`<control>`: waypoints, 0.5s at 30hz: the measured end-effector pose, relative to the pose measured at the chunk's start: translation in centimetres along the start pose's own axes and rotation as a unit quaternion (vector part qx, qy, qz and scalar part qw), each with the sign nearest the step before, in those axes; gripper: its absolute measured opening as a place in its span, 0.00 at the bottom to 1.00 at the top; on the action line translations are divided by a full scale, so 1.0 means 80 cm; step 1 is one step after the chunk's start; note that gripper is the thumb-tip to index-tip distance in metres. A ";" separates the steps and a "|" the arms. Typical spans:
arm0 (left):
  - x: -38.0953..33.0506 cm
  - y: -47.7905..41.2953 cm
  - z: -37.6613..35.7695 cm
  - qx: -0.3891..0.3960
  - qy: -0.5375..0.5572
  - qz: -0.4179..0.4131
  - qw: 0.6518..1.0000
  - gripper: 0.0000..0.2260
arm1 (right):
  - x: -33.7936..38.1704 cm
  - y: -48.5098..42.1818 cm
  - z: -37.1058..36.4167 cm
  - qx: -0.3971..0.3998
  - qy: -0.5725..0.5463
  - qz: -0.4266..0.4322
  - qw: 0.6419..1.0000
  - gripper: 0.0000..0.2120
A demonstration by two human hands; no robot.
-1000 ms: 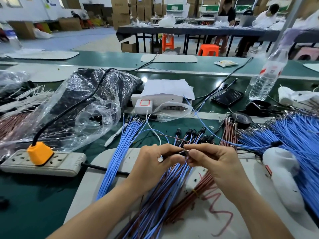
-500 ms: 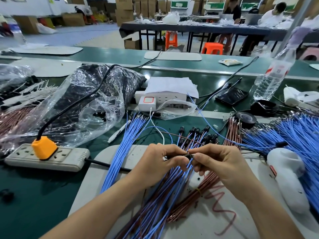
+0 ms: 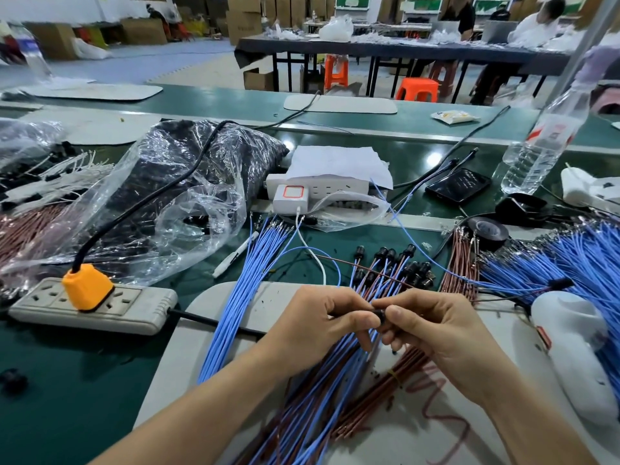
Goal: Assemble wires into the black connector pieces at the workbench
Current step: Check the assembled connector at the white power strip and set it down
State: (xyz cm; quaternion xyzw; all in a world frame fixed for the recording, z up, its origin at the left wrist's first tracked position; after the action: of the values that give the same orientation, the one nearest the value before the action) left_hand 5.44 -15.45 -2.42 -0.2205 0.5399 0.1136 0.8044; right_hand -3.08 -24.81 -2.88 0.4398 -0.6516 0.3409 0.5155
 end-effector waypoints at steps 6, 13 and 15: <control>0.004 -0.002 -0.001 -0.020 0.064 0.003 0.998 0.02 | 0.004 0.001 -0.001 -0.010 -0.016 0.012 1.000 0.09; 0.006 -0.002 -0.001 -0.008 0.028 0.001 1.000 0.02 | 0.006 0.001 -0.003 -0.020 0.004 0.019 1.000 0.08; 0.002 -0.001 0.000 -0.018 -0.030 -0.021 0.999 0.01 | 0.012 0.001 -0.003 -0.030 0.042 0.044 0.998 0.06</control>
State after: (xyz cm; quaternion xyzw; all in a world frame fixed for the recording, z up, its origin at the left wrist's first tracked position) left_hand 5.56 -15.55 -2.51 -0.2425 0.5084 0.1131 0.8185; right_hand -3.15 -24.76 -1.88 0.3803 -0.6581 0.3616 0.5399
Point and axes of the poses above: each hand's wrist, its own y-axis away from the middle knuckle, its own z-axis out of the back of the hand, x = y × z, the point moved 8 cm from there along -y, towards the middle knuckle, and after that the axes turned 5 degrees about -y, right-handed, at the moved point
